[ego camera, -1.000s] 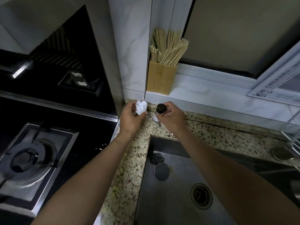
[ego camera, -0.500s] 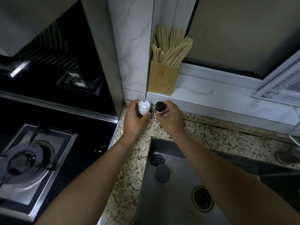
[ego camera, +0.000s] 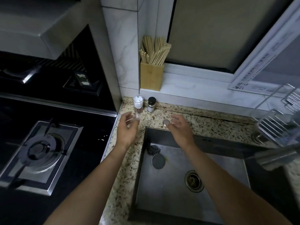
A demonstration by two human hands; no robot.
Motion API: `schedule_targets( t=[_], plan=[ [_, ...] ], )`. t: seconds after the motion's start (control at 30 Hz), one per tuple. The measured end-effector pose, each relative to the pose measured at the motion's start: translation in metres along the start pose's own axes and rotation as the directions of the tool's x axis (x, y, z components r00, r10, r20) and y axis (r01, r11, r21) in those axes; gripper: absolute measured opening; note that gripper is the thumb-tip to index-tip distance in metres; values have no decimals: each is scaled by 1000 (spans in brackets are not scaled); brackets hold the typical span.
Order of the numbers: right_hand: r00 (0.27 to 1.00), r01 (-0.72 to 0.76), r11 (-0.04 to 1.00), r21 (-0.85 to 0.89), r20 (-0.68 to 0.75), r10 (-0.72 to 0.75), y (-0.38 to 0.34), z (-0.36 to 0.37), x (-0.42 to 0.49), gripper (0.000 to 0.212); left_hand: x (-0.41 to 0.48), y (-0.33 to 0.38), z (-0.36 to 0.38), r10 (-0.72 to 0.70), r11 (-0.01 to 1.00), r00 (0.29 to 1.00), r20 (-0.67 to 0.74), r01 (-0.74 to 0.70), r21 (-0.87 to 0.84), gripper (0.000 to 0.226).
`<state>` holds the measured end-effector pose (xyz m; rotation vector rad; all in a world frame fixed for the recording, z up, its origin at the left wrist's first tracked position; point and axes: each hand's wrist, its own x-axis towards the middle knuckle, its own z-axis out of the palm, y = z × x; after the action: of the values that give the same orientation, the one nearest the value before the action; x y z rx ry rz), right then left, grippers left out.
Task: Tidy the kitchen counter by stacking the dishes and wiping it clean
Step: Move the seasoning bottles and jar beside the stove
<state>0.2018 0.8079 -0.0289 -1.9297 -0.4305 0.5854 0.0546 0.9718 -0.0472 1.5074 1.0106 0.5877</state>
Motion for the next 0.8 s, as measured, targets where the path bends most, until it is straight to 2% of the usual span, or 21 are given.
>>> schedule_targets(
  t=[0.1,0.17,0.3,0.43,0.6,0.8],
  plan=[
    [1000,-24,995,92,-10,25,20,-30,-43,31,-36,1,-2,-96,993,995,8,96,-76,22],
    [996,-90,981,169,5,91,37,-51,-72,26,-60,7,0,-168,970,985,41,172,-172,17],
    [949,-304,876,374,37,314,66,-100,-122,22,-111,31,10,-247,901,955,166,289,-322,31],
    [923,-349,782,517,47,381,86,-160,-167,33,-164,43,35,-257,893,932,256,330,-305,40],
    [913,-322,736,596,-10,407,106,-227,-215,38,-222,43,80,-310,862,883,353,418,-286,38],
    [878,-289,701,652,-112,466,137,-302,-269,37,-292,48,158,-282,901,831,480,401,-164,41]
  ],
)
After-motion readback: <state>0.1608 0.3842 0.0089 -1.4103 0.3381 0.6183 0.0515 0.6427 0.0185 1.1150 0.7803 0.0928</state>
